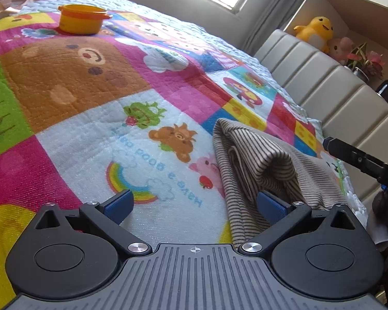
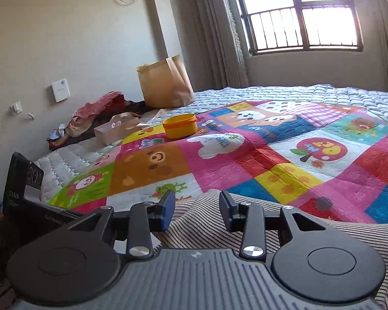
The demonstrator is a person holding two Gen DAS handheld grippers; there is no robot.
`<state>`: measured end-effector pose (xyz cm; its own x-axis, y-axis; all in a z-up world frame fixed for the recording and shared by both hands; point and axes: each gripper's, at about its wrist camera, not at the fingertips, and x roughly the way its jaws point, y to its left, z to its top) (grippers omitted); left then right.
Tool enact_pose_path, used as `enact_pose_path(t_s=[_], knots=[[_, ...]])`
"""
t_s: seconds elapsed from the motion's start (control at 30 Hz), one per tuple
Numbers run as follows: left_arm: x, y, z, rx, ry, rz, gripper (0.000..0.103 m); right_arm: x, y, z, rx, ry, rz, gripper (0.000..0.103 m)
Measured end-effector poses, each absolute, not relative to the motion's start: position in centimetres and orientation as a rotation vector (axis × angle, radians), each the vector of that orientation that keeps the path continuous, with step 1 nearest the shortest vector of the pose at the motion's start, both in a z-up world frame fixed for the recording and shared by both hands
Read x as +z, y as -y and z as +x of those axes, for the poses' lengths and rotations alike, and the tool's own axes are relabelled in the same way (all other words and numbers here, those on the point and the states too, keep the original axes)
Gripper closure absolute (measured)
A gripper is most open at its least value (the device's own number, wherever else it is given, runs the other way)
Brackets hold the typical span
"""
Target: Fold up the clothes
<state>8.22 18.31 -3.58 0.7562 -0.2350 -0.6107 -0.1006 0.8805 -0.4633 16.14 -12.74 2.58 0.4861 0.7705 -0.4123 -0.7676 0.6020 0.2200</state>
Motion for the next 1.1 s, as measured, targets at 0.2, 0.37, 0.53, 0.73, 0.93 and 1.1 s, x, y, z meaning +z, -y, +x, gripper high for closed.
enact_pose_path(t_s=[0.2, 0.37, 0.53, 0.73, 0.93, 1.1], knots=[[-2.8, -17.6, 8.9, -0.153, -0.719, -0.565, 0.000, 3.4, 18.1, 16.7, 0.754, -0.479, 0.017, 0.050], [-2.6, -15.9, 11.0, -0.314, -0.746, -0.707, 0.000, 1.8, 25.2, 16.9, 0.599, -0.563, 0.181, 0.048], [-4.4, -13.8, 13.5, -0.401, -0.827, -0.851, 0.004, -0.3, 31.5, 17.0, 0.471, -0.664, 0.362, 0.048], [-5.0, -13.6, 16.1, -0.282, -0.818, -0.837, 0.010, -4.3, 31.3, 17.5, 0.488, -0.779, 0.476, 0.044], [-4.4, -13.2, 18.8, -0.204, -0.820, -0.721, 0.049, -5.1, 27.0, 19.7, 0.504, -0.732, 0.314, 0.063], [-1.6, -13.2, 16.9, -0.253, -0.756, -0.663, 0.067, -2.3, 27.3, 18.9, 0.549, -0.635, 0.296, 0.082]])
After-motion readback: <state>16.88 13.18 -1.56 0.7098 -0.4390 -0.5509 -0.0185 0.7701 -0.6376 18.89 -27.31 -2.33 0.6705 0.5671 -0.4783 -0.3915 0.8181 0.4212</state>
